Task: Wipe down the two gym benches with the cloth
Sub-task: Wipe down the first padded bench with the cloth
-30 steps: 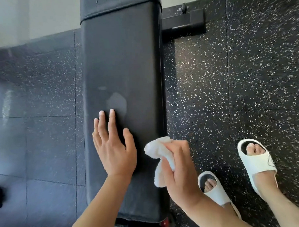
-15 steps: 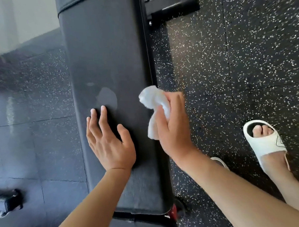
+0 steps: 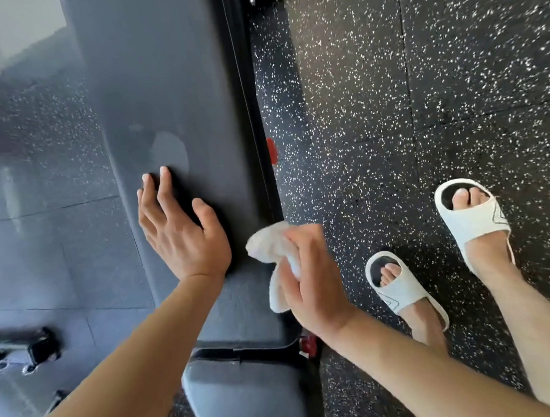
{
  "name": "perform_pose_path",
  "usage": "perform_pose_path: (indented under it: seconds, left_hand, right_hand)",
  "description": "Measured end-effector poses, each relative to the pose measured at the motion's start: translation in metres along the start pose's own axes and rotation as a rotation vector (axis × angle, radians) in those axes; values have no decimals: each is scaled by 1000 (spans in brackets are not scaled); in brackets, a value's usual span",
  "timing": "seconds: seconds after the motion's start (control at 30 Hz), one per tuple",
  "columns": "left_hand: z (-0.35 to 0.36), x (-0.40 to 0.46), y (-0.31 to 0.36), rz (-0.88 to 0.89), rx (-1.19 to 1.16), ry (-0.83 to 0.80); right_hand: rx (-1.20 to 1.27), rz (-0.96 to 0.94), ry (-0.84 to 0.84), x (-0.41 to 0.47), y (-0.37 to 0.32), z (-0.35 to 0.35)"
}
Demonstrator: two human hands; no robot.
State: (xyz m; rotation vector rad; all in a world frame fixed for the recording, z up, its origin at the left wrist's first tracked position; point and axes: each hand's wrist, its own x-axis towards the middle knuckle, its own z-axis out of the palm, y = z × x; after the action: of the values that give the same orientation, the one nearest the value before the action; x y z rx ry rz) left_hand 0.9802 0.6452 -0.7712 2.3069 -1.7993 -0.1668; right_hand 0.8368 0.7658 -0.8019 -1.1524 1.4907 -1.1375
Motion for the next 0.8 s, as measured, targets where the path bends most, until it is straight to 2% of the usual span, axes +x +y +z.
perform_pose_path:
  seconds: [0.17,0.27,0.37,0.63,0.7,0.8]
  left_hand:
    - [-3,-1,5,-9,-12,-5]
    - [-4,-2,5,-10,-3,-7]
    - [-5,-2,5,-9,1,-10]
    - [-1,-1,2,3,5,8]
    - [-1,-1,3,6,8,13]
    - [0,-1,2,11,15,13]
  right_hand:
    - [-12,36,172,107,-15,3]
    - [10,81,213,126,-19,3]
    - [31,117,227,94,-16,6]
    - [77,390,83,-102,-2,14]
    - [67,406,92,-103,-4,15]
    - [40,294,115,-64,-10,10]
